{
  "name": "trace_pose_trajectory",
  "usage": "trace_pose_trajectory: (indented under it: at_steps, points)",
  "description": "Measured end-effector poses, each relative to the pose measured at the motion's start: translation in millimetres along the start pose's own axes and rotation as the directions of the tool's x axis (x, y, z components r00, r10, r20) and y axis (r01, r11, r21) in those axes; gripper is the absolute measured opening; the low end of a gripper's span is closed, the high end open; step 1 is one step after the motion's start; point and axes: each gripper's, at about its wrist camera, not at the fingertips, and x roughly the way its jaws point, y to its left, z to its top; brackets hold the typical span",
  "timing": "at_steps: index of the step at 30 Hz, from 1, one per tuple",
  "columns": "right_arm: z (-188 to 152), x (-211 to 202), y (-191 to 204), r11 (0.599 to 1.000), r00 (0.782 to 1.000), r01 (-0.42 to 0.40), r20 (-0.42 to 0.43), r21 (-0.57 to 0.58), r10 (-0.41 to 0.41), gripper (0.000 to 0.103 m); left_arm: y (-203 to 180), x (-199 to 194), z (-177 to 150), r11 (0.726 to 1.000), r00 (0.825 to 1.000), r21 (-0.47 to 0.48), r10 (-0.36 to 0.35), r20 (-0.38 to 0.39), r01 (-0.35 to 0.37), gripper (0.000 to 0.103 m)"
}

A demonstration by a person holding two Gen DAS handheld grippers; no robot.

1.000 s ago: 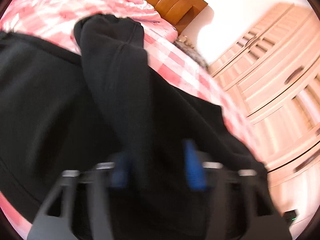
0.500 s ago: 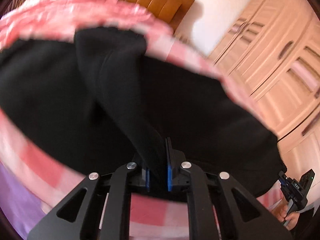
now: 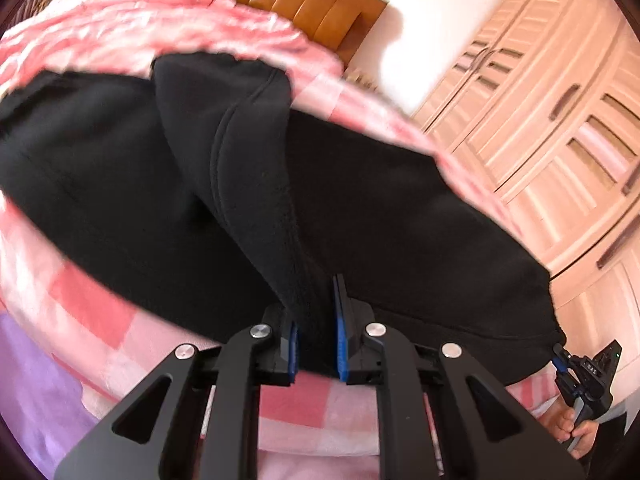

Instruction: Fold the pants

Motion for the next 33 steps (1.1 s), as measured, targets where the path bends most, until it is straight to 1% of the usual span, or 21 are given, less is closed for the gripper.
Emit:
trace_pose_trajectory:
  at_steps: [2,3,4,5,6,7,8,9,10,11,13,15,16,18,20,21,24,26,27,31,33]
  points:
    - [-0.2,1.9,7.4,0.998,1.0,0.025,0.001,-0.053,-0.025,0.019,5.1,0.9,-0.7,1.0,1.0,-0.014,-0.014,0.012,0.014,0.017]
    - [-0.1,2.9,13.7,0.995,0.999,0.039,-0.007,-0.088,-0.039,0.025,3.6,0.7,0.4,1.0,1.0,-0.008,-0.007,0.009,0.007,0.02]
    - [-0.7,3.6,16.8,0.993,0.999,0.045,-0.017,-0.108,-0.047,0.036,1.0,-0.1,0.8,1.0,1.0,0.002,0.011,0.009,-0.011,0.022]
    - [-0.3,5.1,19.1,0.992,0.998,0.039,-0.036,-0.124,-0.044,0.047,-0.6,-2.7,0.3,0.999,0.999,0.012,0.035,0.017,-0.035,0.033]
    - [-0.9,3.6,19.2,0.992,0.999,0.03,-0.04,-0.122,-0.035,0.077,-2.8,-7.6,0.9,0.996,0.996,0.023,0.084,0.042,-0.085,0.054]
    - [-1.4,-3.2,18.0,0.994,1.0,0.013,-0.014,-0.11,-0.014,0.088,-1.3,-12.0,1.1,0.993,0.991,0.026,0.116,0.066,-0.117,0.063]
    - [-1.3,-9.2,16.8,0.994,1.0,0.013,0.009,-0.11,-0.012,0.087,-1.5,-19.3,1.9,0.989,0.984,0.021,0.146,0.103,-0.149,0.069]
    - [-0.2,-14.7,15.2,0.993,0.999,0.028,0.028,-0.112,-0.025,0.083,-1.3,-27.3,2.6,0.985,0.976,0.011,0.17,0.138,-0.173,0.069]
    - [0.9,-18.2,13.6,0.993,0.998,0.043,0.041,-0.112,-0.039,0.073,-2.2,-36.1,3.8,0.982,0.967,0.001,0.187,0.174,-0.19,0.069]
    - [2.5,-23.5,9.2,0.992,0.996,0.07,0.06,-0.106,-0.064,0.068,-3.1,-41.9,3.8,0.981,0.961,-0.005,0.192,0.198,-0.195,0.069]
    - [4.7,-26.2,2.1,0.987,0.991,0.126,0.064,-0.103,-0.12,0.051,-7.2,-51.8,3.3,0.983,0.956,-0.008,0.179,0.233,-0.182,0.072]
    - [4.6,-27.7,-4.1,0.973,0.979,0.199,0.069,-0.113,-0.193,0.046,-18.6,-54.2,4.3,0.99,0.963,0.019,0.128,0.237,-0.136,0.075]
    - [3.7,-27.6,-5.3,0.966,0.973,0.227,0.071,-0.126,-0.219,0.046,-25.6,-53.8,3.1,0.992,0.966,0.036,0.11,0.233,-0.122,0.077]
    - [1.4,-22.5,-1.3,0.932,0.949,0.314,0.078,-0.18,-0.304,0.046,-41.6,-47.0,-1.2,0.992,0.975,0.088,0.073,0.209,-0.093,0.08]
    - [2.2,-13.7,7.4,0.906,0.937,0.348,0.082,-0.241,-0.338,0.046,-54.4,-35.4,-8.5,0.987,0.983,0.142,0.047,0.175,-0.072,0.082]
    - [4.6,-7.6,10.6,0.902,0.937,0.35,0.082,-0.253,-0.34,0.046,-60.3,-27.0,-11.2,0.983,0.987,0.169,0.046,0.156,-0.073,0.082]
    - [15.7,4.2,17.3,0.922,0.949,0.316,0.084,-0.226,-0.304,0.046,-72.5,-1.7,-16.0,0.971,0.992,0.224,0.065,0.105,-0.087,0.082]
    - [22.3,5.7,20.4,0.947,0.965,0.26,0.062,-0.187,-0.253,0.052,-72.1,9.2,-17.5,0.972,0.995,0.219,0.069,0.07,-0.082,0.082]
    - [23.8,5.9,20.1,0.952,0.968,0.251,0.053,-0.173,-0.246,0.055,-70.7,12.4,-17.2,0.973,0.996,0.215,0.066,0.064,-0.079,0.083]
    - [20.6,10.8,12.1,0.969,0.976,0.212,-0.012,-0.127,-0.216,0.054,-70.3,18.4,-22.3,0.966,0.995,0.244,0.073,0.067,-0.087,0.088]
    - [20.7,10.2,12.6,0.966,0.974,0.223,-0.009,-0.131,-0.226,0.052,-75.7,21.0,-26.2,0.954,0.993,0.28,0.089,0.076,-0.107,0.092]
